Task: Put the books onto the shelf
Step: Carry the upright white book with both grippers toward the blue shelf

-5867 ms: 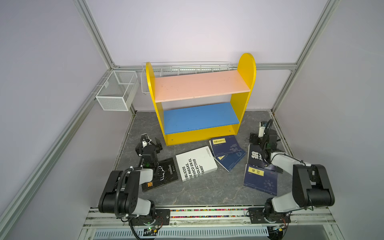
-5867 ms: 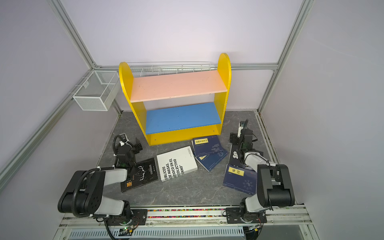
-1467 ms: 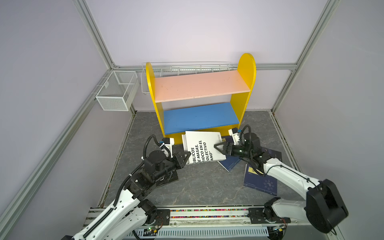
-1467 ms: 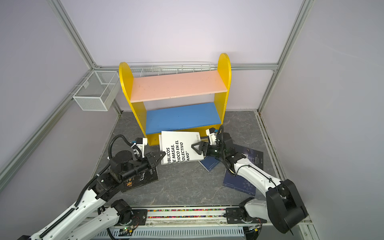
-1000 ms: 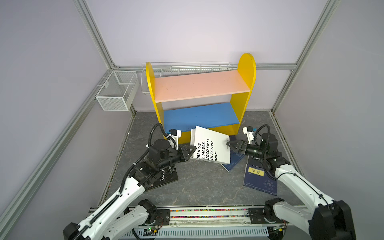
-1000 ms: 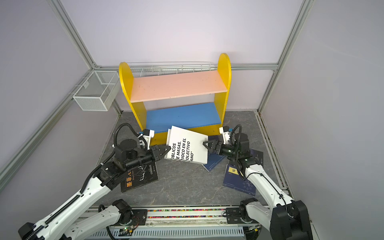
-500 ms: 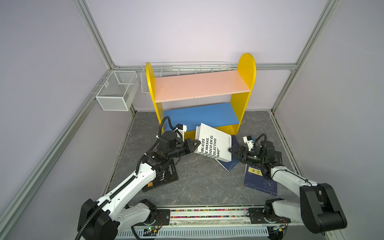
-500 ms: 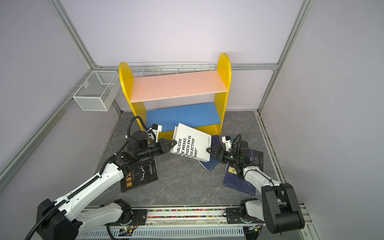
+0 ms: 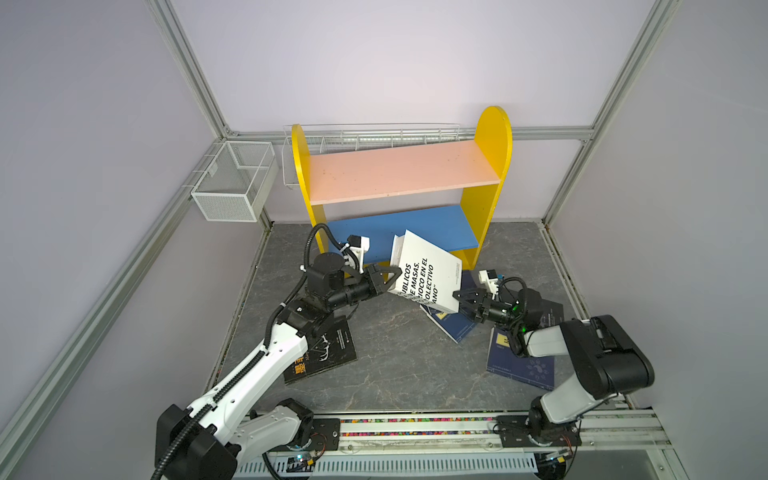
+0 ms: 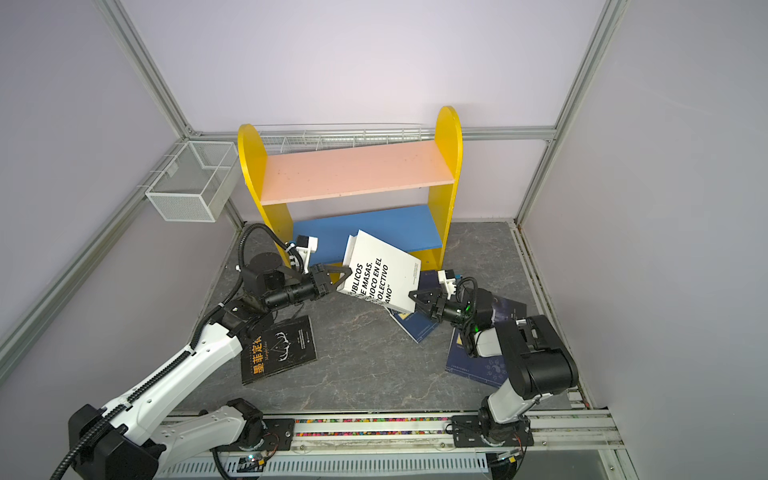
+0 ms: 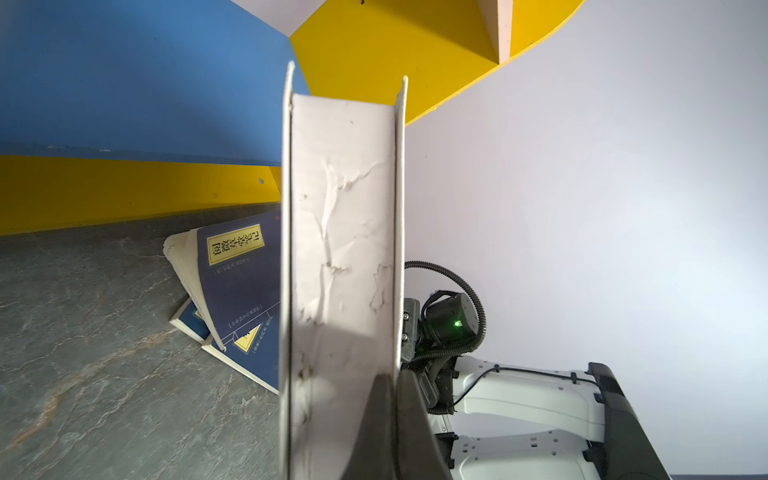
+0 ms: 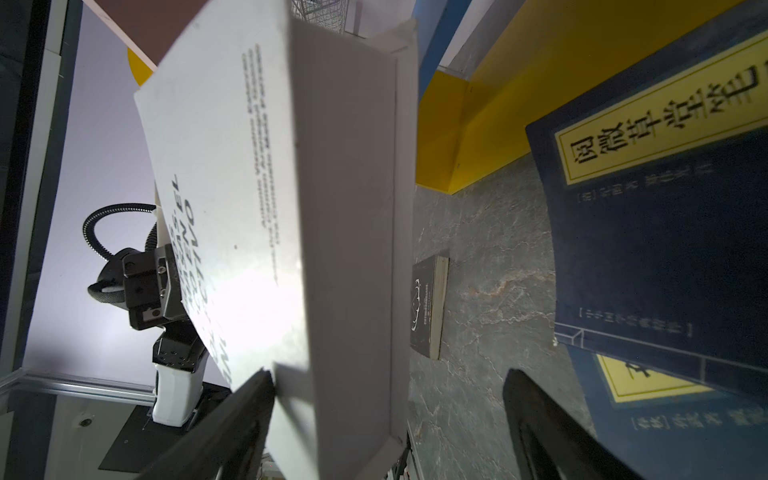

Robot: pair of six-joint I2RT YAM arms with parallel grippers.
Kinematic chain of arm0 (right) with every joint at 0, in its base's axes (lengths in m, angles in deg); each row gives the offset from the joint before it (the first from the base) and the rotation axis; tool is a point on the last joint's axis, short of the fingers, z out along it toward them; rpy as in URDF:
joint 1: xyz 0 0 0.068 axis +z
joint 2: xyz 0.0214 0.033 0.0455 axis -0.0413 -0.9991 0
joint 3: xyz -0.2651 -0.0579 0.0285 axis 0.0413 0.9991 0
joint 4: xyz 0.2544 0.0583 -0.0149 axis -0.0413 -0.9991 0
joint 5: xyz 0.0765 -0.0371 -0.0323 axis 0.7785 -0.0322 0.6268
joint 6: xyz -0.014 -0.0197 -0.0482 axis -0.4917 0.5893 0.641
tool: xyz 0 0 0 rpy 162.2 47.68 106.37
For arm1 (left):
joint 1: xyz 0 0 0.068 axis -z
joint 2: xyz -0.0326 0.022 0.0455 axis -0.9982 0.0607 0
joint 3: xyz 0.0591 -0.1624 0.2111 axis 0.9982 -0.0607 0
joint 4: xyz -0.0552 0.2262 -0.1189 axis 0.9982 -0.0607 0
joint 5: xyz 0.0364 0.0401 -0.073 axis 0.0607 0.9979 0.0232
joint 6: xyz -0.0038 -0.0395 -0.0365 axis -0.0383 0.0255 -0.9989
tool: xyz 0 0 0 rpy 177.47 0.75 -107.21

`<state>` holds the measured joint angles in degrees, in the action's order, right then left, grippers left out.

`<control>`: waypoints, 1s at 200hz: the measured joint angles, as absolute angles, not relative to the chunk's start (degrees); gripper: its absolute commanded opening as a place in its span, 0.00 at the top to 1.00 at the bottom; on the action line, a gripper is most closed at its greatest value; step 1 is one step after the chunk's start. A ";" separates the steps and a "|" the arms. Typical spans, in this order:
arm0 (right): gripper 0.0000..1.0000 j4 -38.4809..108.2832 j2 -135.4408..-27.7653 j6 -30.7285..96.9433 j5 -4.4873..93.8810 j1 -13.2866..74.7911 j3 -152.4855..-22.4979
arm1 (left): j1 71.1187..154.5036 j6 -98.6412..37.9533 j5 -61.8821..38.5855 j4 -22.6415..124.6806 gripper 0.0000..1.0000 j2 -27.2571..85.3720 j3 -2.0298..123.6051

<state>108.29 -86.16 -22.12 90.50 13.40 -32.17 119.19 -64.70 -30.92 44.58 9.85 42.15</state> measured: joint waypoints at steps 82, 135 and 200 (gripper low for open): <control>0.11 112.99 -83.01 -25.55 91.24 18.49 -36.46 | 118.03 -67.54 -33.67 47.97 1.00 8.65 42.15; 0.04 112.66 -79.49 -27.82 90.26 18.66 -37.37 | 117.35 -68.13 -33.76 49.74 1.00 8.65 42.13; 0.29 112.81 -74.47 -32.39 88.71 18.69 -39.71 | 114.47 -66.42 -33.87 50.18 1.00 8.87 41.30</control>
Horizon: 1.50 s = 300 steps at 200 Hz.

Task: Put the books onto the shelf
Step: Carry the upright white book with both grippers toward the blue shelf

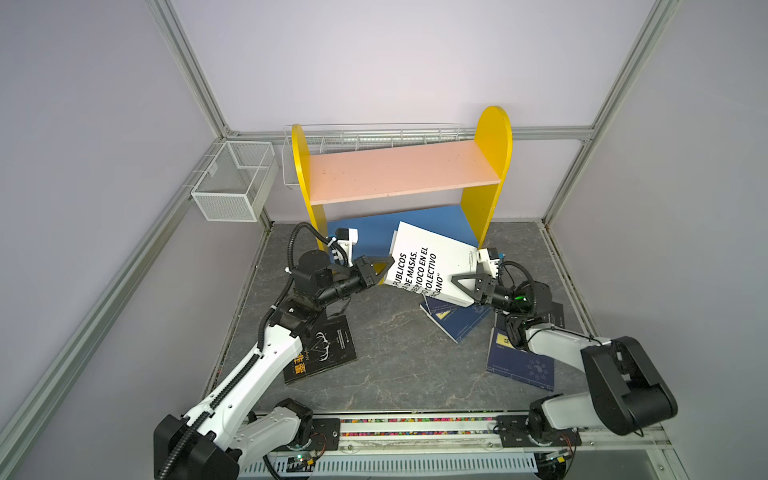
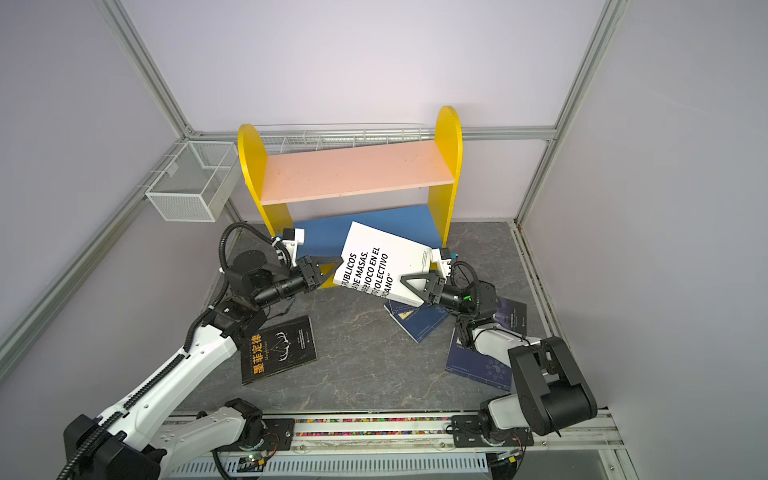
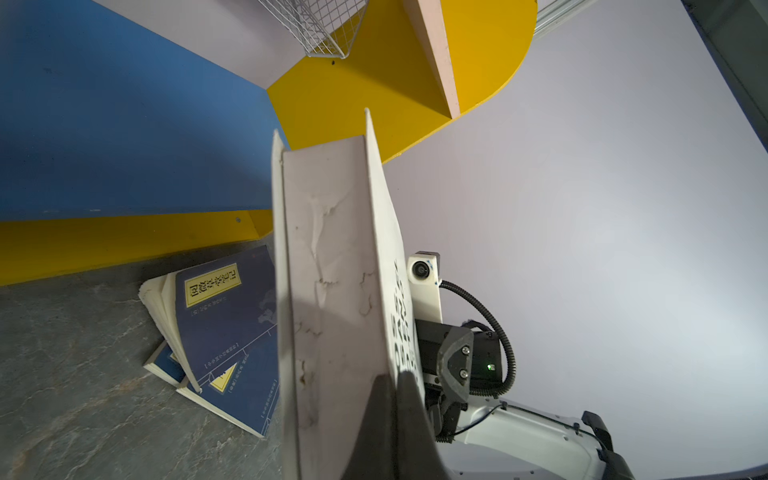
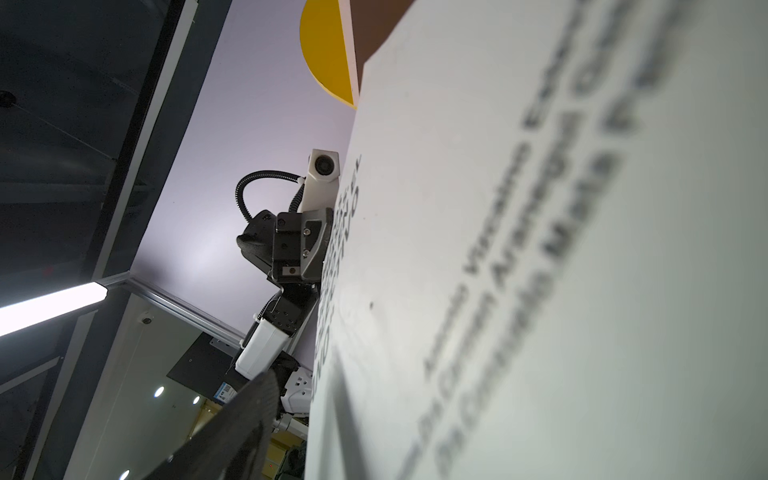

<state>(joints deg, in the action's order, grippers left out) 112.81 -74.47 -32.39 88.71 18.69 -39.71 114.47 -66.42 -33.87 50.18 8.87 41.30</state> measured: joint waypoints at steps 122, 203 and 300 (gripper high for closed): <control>0.45 110.34 -78.90 -36.61 85.73 19.38 -45.48 | 113.72 -54.25 -20.84 32.80 0.12 3.97 41.30; 0.49 100.86 -92.72 -32.81 81.67 27.17 -62.62 | 116.00 -64.28 -13.44 41.35 0.01 -8.16 21.45; 0.50 107.28 -103.91 -40.13 80.29 32.00 -69.46 | 117.42 -73.59 -8.06 68.12 0.00 0.30 16.75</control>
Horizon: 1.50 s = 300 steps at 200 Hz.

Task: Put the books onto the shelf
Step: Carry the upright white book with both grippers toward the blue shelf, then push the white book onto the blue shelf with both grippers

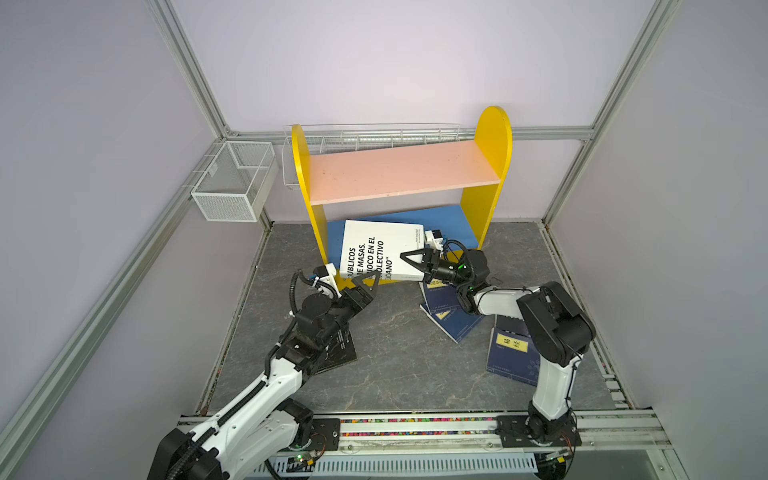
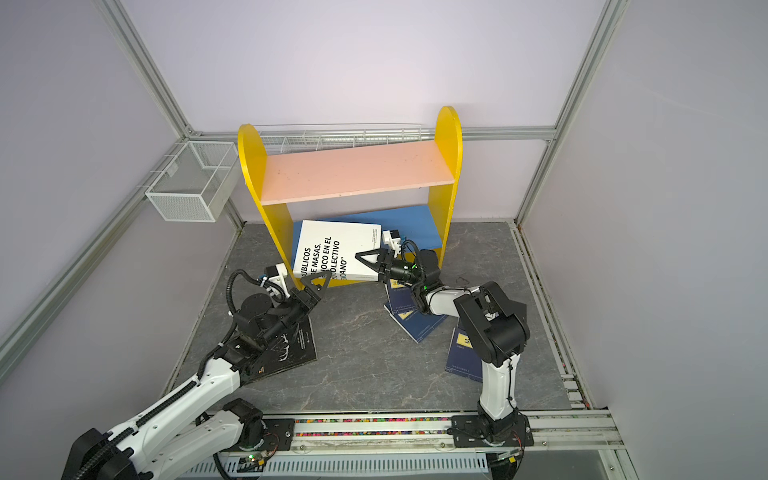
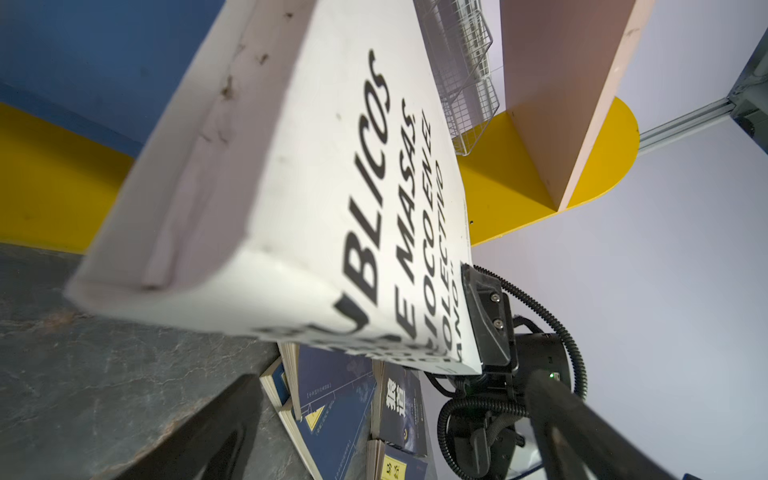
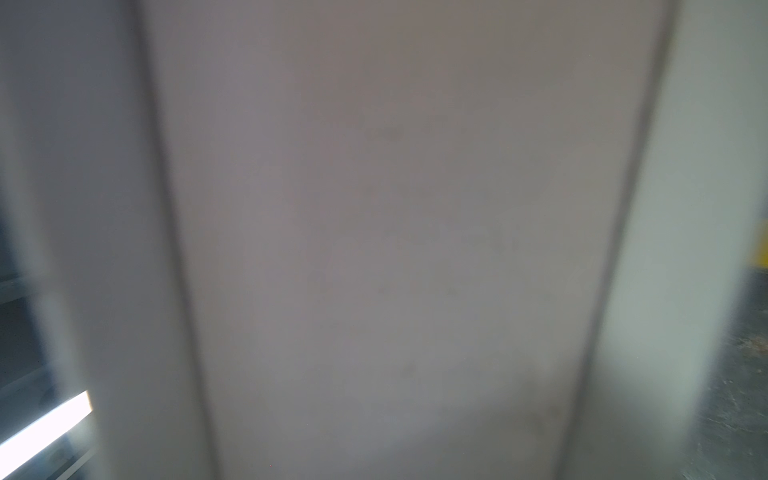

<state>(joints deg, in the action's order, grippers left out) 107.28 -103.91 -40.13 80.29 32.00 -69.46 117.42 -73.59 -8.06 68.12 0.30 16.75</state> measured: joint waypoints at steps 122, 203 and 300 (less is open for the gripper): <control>0.47 97.73 -103.93 -38.47 79.64 33.53 -73.85 | 118.73 -78.03 0.84 88.12 0.26 14.09 16.95; 0.39 82.19 -107.93 -31.19 78.72 32.52 -82.90 | 119.34 -81.42 9.34 100.73 0.61 25.24 18.81; 0.28 45.67 -107.93 -7.56 66.65 27.87 -96.98 | 119.08 -83.41 19.20 112.53 0.62 44.19 25.50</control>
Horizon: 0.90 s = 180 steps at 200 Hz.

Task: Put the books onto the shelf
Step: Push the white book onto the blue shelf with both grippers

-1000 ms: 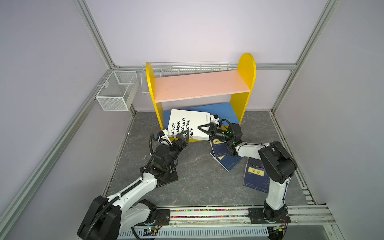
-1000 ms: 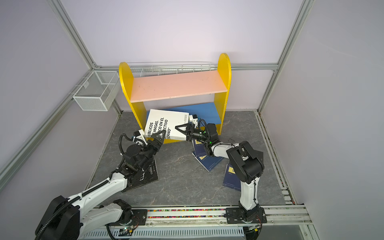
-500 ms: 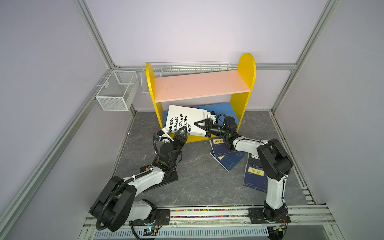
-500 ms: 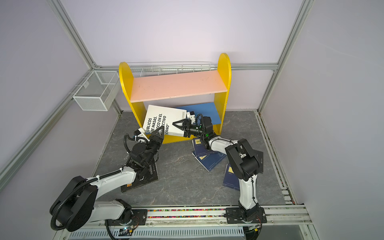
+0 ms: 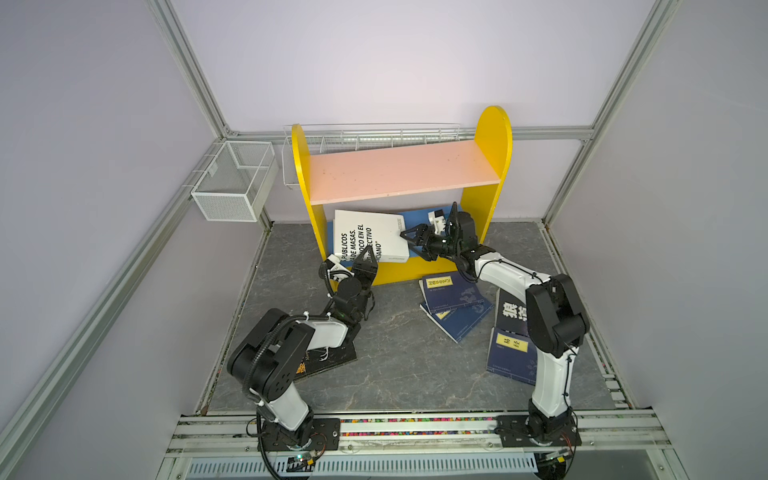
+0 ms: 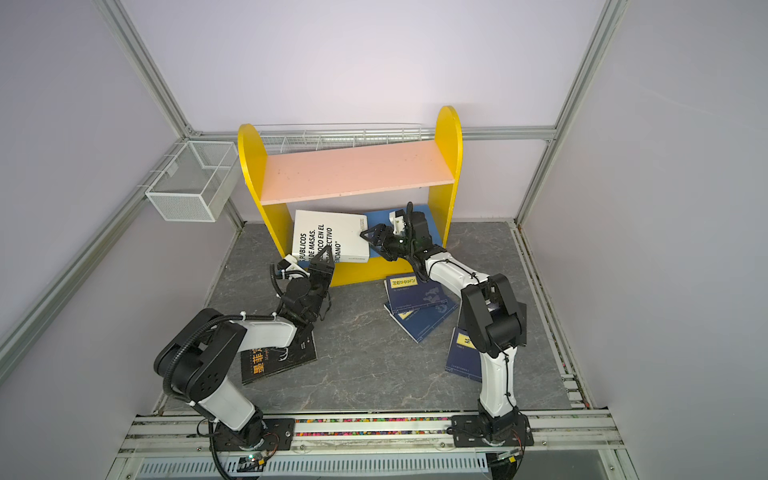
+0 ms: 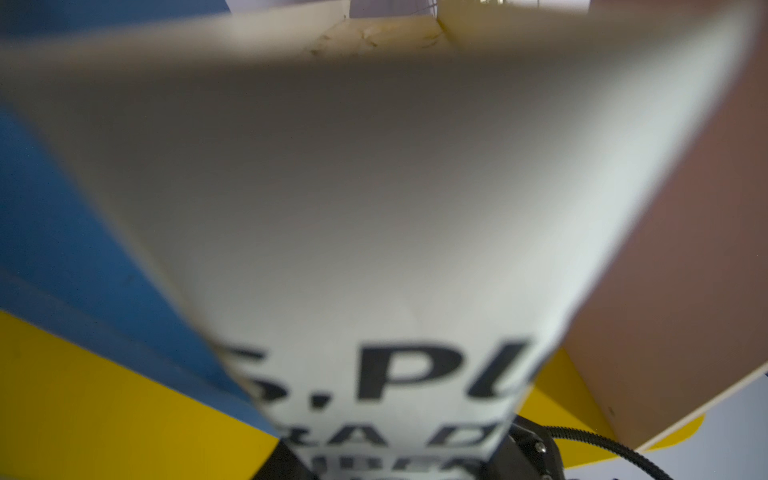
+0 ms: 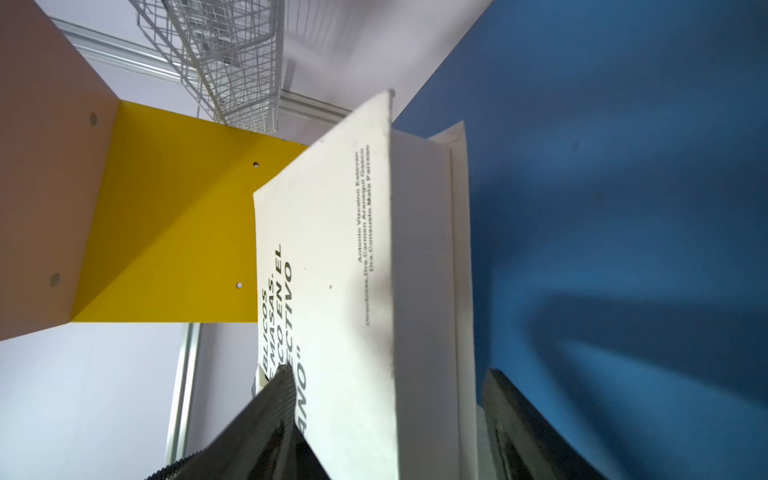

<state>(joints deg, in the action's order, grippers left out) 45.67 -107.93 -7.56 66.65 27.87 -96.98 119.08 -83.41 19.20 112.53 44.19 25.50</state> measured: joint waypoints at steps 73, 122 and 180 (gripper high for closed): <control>0.33 40.09 -112.89 -1.09 65.25 29.66 -105.15 | 118.73 -85.57 22.98 111.53 0.36 45.83 28.21; 0.35 37.45 -115.34 0.59 64.58 31.32 -107.32 | 118.73 -88.48 23.31 108.93 0.16 45.83 28.23; 0.35 36.55 -115.45 2.69 62.76 31.36 -108.02 | 119.91 -90.01 20.88 92.16 0.01 36.21 28.64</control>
